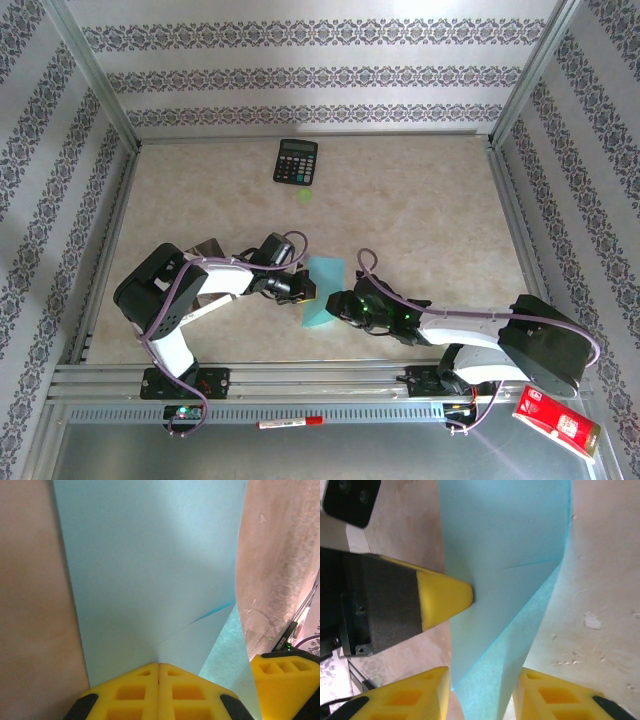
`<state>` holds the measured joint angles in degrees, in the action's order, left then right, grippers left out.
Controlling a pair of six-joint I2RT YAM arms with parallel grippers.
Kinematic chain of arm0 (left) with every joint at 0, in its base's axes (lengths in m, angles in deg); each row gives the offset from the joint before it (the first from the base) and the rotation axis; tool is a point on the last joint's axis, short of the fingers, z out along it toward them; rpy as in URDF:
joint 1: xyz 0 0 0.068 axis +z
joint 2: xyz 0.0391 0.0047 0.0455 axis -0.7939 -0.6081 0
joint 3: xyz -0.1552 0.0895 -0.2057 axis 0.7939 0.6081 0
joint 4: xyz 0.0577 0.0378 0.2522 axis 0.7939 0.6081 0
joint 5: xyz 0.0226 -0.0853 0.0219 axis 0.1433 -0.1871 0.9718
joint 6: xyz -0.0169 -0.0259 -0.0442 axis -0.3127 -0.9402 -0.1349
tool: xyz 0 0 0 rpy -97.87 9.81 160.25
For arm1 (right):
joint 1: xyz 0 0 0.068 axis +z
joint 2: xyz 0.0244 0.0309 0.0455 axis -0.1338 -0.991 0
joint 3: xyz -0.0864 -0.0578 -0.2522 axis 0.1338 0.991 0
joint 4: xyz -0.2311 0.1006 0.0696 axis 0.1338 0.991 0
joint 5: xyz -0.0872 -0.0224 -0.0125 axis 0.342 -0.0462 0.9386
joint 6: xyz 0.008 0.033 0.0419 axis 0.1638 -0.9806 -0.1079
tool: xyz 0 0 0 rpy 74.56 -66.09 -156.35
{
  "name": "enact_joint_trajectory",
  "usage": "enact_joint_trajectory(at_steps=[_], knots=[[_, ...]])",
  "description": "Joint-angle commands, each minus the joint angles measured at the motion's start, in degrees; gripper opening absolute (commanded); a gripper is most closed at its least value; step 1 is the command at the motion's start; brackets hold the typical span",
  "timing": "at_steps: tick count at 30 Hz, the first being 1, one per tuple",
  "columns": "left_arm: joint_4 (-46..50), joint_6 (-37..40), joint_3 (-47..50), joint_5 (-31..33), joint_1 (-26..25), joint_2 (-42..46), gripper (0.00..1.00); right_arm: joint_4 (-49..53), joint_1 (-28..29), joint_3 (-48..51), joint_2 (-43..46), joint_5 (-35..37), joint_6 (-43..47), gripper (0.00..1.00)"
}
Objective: Fold a paper plane with a square sheet of paper (pick it up from the middle)
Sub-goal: Turn over the paper at the center of the table.
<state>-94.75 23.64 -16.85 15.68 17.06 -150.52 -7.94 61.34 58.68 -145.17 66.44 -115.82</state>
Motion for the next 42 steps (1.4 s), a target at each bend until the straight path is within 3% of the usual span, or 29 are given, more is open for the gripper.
enact_joint_trajectory(at_steps=[1,4,10,14,21,24,28,32,35,39,42], knots=[[7.1,1.3,1.6,2.66,0.15,-1.69,0.0,-0.96,-1.19,0.26,-0.91,1.32,-0.9,0.33],[7.08,1.22,1.56,2.72,0.15,-1.76,0.0,-0.35,-2.21,-0.61,-2.05,0.25,-0.53,0.26],[7.69,1.18,1.03,2.61,0.15,-1.39,0.0,0.88,-3.41,-1.42,-3.43,-0.2,-1.44,0.04],[7.2,1.43,0.48,2.83,0.08,0.43,0.01,2.32,-3.54,-2.95,-2.9,-0.69,-3.11,0.0],[4.74,4.94,2.57,4.9,-0.39,13.24,0.37,9.12,-3.46,-3.59,1.19,-2.13,-11.76,0.0],[3.31,8.43,6.02,9.58,-3.33,21.98,0.45,13.7,-3.42,-4.98,3.47,-1.72,-13.91,0.0],[5.96,16.63,8.99,22.51,-14.03,31.68,0.55,14.86,-3.96,-5.35,5.28,-2.34,-18.38,0.0],[8.2,24.57,9.68,34.43,-24.0,35.15,0.59,14.77,-4.78,-6.29,6.27,-3.78,-19.94,0.0],[7.61,28.57,9.39,39.03,-27.97,34.69,0.62,15.29,-5.46,-7.2,6.9,-4.56,-20.13,0.0],[4.89,26.93,10.62,40.74,-28.07,34.52,0.61,20.15,-6.9,-10.42,6.24,-7.16,-14.71,0.0],[3.25,21.03,11.71,38.83,-24.12,36.23,0.58,24.06,-8.25,-12.31,5.17,-9.21,-7.58,0.0]])
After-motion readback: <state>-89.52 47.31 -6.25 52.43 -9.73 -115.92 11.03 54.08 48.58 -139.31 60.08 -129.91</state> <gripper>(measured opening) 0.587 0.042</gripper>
